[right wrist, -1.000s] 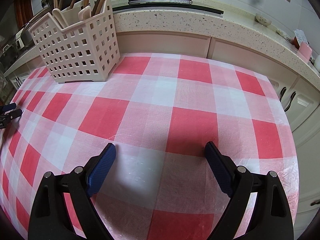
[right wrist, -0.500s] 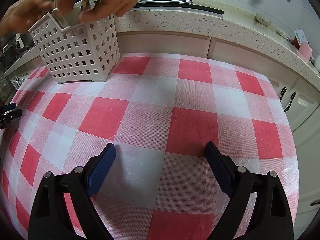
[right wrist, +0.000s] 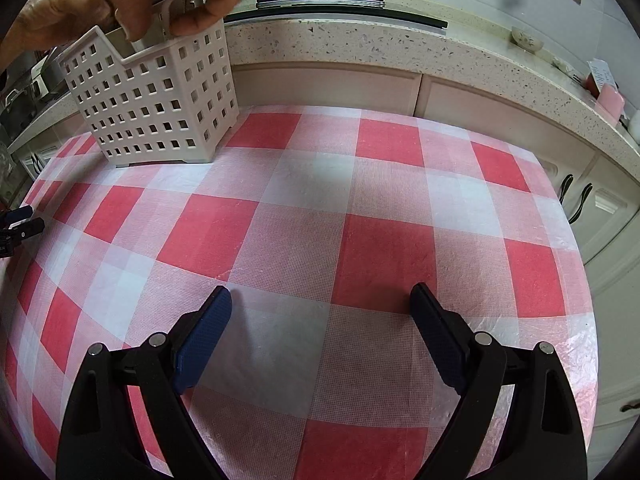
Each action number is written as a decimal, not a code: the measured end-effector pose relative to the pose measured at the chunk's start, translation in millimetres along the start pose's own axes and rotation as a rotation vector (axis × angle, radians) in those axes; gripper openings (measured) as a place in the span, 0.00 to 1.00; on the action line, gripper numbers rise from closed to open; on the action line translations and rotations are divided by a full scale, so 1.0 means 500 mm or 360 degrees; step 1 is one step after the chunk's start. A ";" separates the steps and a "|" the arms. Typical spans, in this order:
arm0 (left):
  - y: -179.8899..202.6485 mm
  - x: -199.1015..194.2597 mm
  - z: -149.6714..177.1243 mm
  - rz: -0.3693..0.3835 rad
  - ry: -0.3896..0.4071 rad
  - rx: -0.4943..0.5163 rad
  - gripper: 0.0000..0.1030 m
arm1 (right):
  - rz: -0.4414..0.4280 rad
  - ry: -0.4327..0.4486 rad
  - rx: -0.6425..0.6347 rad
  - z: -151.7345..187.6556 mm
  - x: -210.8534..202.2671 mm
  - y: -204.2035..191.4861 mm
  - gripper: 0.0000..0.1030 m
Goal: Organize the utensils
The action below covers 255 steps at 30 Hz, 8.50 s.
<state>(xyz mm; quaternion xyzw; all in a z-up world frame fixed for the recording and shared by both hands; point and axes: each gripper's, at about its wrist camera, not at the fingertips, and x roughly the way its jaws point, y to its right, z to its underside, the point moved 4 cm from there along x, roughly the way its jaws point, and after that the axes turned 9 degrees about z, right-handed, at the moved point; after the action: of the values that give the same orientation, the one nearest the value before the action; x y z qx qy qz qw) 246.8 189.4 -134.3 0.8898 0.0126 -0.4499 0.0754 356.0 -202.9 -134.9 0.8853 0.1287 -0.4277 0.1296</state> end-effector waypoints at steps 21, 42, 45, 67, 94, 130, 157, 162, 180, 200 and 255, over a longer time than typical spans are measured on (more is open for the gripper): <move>-0.001 -0.001 -0.001 0.0001 -0.0002 0.0000 0.97 | 0.0000 -0.0002 -0.0002 0.000 -0.001 0.002 0.82; -0.001 -0.001 -0.001 0.0002 -0.0003 -0.0001 0.97 | -0.0002 -0.0003 -0.0002 -0.001 -0.001 0.001 0.82; -0.001 -0.001 -0.001 0.0002 -0.0004 0.0000 0.97 | -0.0002 -0.0004 -0.0002 -0.001 -0.001 0.001 0.82; -0.002 -0.001 -0.003 0.0002 -0.0005 0.0000 0.97 | -0.0002 -0.0005 -0.0002 -0.003 0.000 0.002 0.82; -0.001 -0.001 -0.003 0.0003 -0.0007 -0.0001 0.97 | -0.0003 -0.0006 -0.0002 -0.003 0.001 0.003 0.82; 0.027 -0.091 0.009 0.0022 0.0136 -0.0032 0.96 | -0.0019 0.0351 0.0132 0.006 -0.165 0.012 0.82; 0.364 -0.439 0.279 0.0225 0.0774 0.0267 0.96 | -0.0231 0.0884 0.0036 0.269 -0.487 -0.154 0.82; 0.362 -0.435 0.280 0.0219 0.0774 0.0263 0.96 | -0.0247 0.0875 0.0038 0.268 -0.484 -0.155 0.82; 0.360 -0.432 0.281 0.0258 0.0763 0.0229 0.96 | -0.0282 0.0877 0.0034 0.267 -0.488 -0.158 0.82; 0.369 -0.438 0.282 0.0261 0.0778 0.0246 0.96 | -0.0284 0.0877 0.0032 0.266 -0.487 -0.160 0.82; 0.368 -0.439 0.282 0.0259 0.0784 0.0249 0.96 | -0.0290 0.0878 0.0028 0.264 -0.487 -0.165 0.82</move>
<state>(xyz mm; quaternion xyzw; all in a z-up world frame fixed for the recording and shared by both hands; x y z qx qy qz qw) 20.3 -3.1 -17.7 0.9736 -0.0758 -0.2120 0.0371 86.1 -199.0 -31.3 0.9540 0.2344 -0.1817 0.0430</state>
